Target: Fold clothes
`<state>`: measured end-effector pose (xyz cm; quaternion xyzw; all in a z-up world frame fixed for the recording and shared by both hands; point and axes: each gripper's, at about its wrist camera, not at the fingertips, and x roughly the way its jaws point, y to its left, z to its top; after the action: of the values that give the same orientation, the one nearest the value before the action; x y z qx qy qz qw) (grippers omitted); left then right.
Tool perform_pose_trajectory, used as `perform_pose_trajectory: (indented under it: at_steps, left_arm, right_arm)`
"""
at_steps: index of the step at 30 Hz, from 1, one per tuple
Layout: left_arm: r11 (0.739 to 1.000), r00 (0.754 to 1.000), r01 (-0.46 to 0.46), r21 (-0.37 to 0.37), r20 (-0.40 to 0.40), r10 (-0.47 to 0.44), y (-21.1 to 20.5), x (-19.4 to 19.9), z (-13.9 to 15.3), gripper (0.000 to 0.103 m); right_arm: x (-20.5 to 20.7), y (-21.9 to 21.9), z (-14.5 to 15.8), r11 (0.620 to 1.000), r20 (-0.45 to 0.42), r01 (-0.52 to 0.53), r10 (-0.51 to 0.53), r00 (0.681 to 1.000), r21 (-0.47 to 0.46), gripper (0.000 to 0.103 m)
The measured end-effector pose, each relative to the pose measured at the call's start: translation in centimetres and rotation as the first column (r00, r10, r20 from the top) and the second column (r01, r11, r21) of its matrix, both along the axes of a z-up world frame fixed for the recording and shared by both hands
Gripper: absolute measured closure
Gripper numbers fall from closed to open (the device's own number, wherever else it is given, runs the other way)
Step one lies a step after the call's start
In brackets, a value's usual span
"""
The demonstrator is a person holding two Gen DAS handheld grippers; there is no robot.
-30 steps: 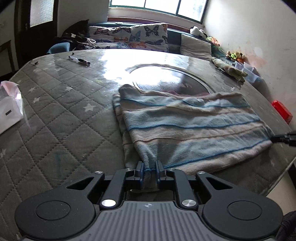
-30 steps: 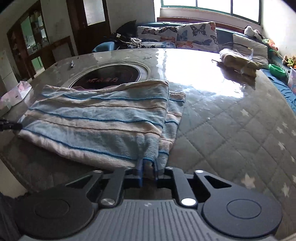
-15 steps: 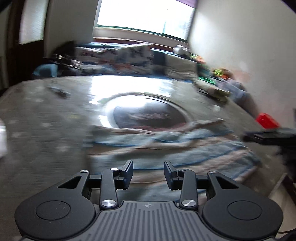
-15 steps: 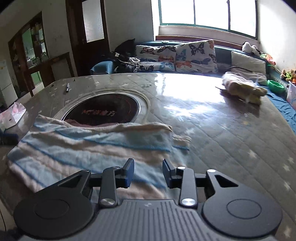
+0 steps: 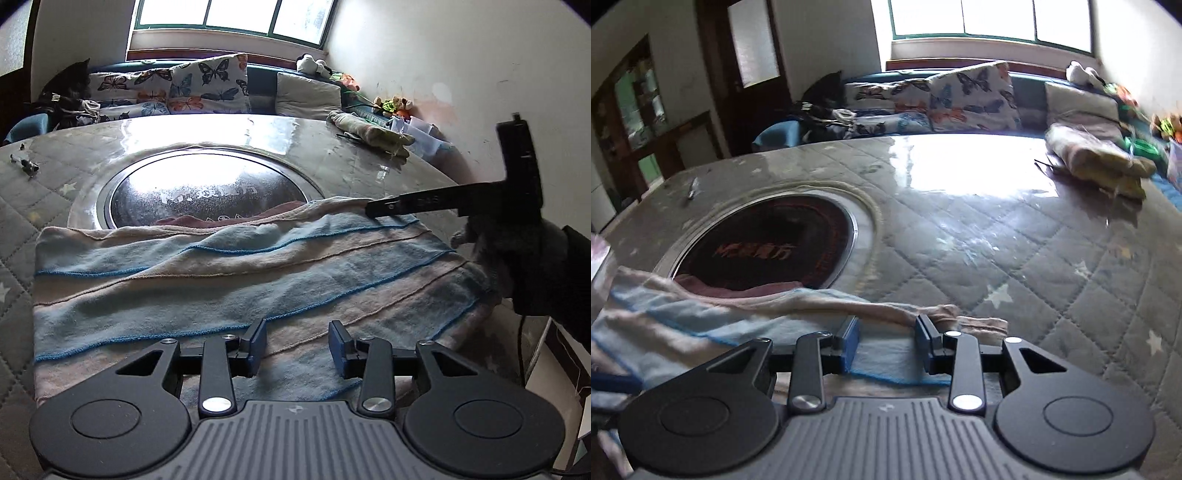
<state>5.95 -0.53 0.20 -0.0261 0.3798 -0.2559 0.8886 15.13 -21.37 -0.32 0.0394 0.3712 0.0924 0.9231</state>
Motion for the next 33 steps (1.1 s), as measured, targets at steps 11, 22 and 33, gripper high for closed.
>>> perform_pose_trajectory:
  at_steps: [11, 22, 33]
  left_arm:
    - [1.0, 1.0, 0.007, -0.024, 0.01, -0.007, -0.4, -0.8, 0.1, 0.022]
    - [0.997, 0.998, -0.059, -0.053, 0.015, 0.06, 2.5, -1.6, 0.1, 0.012]
    - [0.995, 0.999, -0.04, -0.089, 0.013, 0.042, 2.8, -2.1, -0.3, 0.006]
  right_arm:
    - [-0.8, 3.8, 0.8, 0.992, 0.003, -0.113, 0.114, 0.994, -0.056, 0.053]
    - [-0.1, 9.8, 1.7, 0.955, -0.022, -0.282, 0.281, 0.96, -0.095, 0.043]
    - [3.7, 17.4, 0.2, 0.895, -0.073, -0.422, 0.415, 0.907, -0.145, 0.04]
